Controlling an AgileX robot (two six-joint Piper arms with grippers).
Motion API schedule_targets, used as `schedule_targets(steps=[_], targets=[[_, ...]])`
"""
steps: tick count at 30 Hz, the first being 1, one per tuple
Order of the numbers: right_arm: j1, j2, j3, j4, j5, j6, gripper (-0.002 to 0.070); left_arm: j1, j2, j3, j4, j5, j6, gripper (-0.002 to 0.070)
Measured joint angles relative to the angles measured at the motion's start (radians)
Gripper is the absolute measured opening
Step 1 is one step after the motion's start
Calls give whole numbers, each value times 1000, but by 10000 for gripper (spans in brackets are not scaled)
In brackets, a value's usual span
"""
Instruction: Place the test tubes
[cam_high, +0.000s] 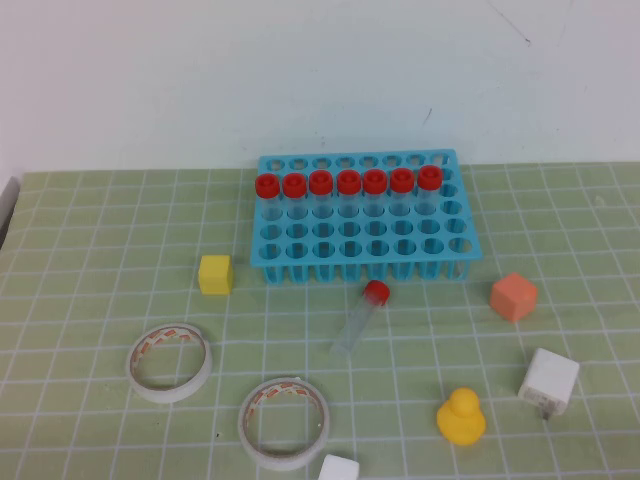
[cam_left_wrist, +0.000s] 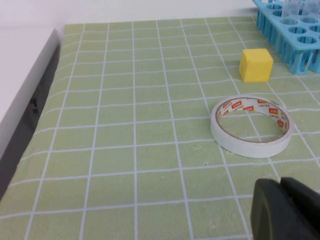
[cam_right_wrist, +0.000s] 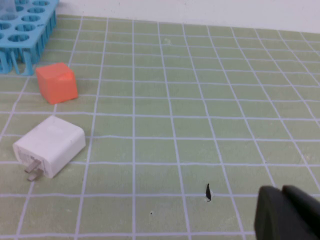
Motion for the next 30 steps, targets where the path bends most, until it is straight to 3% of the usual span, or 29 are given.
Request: schedule_targets(steps=[30], targets=[[0,0,0,-81,2,-63,-1,2,0,0,62,0,5,-1]])
